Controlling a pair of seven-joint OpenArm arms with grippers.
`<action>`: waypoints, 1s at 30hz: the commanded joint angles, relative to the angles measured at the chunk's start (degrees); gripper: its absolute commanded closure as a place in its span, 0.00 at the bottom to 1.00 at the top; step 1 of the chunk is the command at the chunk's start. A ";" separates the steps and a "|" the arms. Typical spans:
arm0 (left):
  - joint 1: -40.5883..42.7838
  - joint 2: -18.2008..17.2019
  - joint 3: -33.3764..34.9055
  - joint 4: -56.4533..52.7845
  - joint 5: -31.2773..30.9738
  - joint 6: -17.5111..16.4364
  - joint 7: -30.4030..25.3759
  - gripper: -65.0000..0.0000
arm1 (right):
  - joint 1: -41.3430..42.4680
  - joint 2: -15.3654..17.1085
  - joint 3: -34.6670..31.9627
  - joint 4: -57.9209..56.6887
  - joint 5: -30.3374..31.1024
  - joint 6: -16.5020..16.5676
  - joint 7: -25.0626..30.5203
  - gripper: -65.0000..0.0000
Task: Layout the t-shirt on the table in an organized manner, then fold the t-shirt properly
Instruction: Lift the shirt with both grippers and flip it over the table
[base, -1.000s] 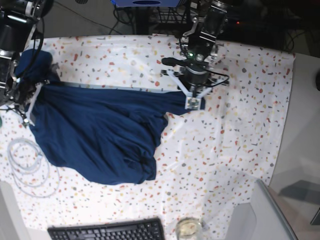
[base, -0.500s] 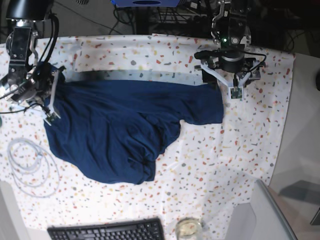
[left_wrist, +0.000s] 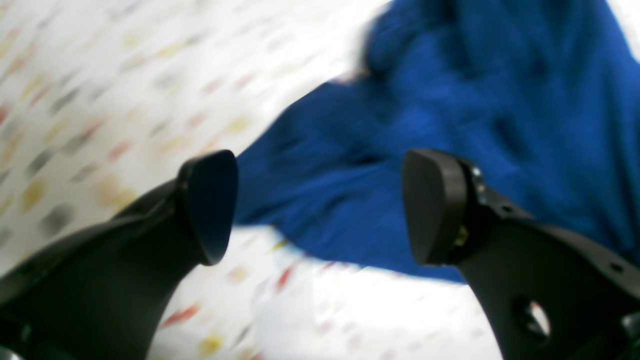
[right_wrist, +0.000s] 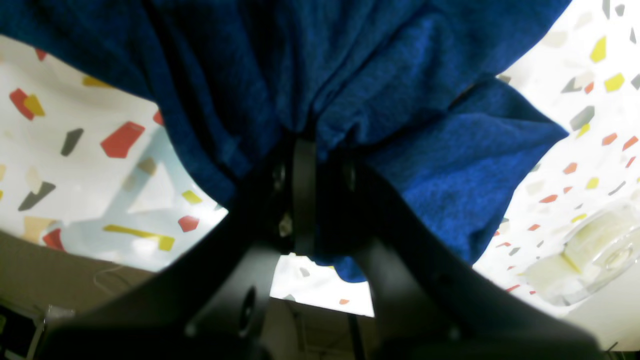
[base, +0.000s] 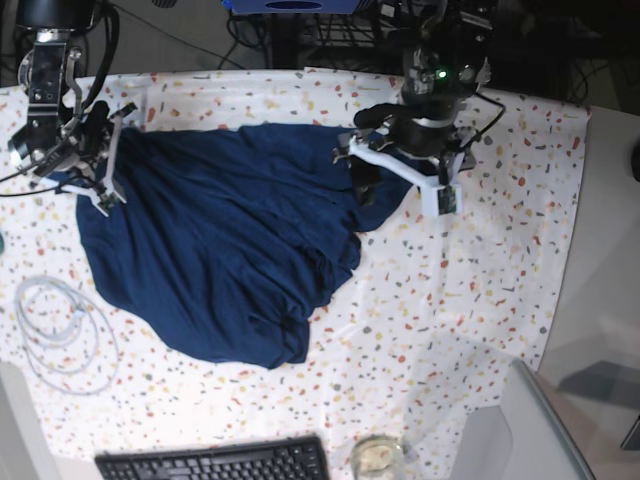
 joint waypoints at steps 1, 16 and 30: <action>-2.04 -0.04 1.42 -0.88 0.13 -0.34 -0.84 0.27 | 0.50 0.60 0.09 0.78 0.11 -0.36 0.20 1.00; -15.49 6.38 -4.29 -22.42 -11.91 -0.34 -1.10 0.28 | 0.50 0.69 0.26 0.78 0.11 -0.36 0.20 1.00; -18.39 6.64 -4.47 -16.44 -11.38 4.41 -0.84 1.00 | 0.77 0.69 -0.18 4.21 -1.65 -0.36 0.03 1.00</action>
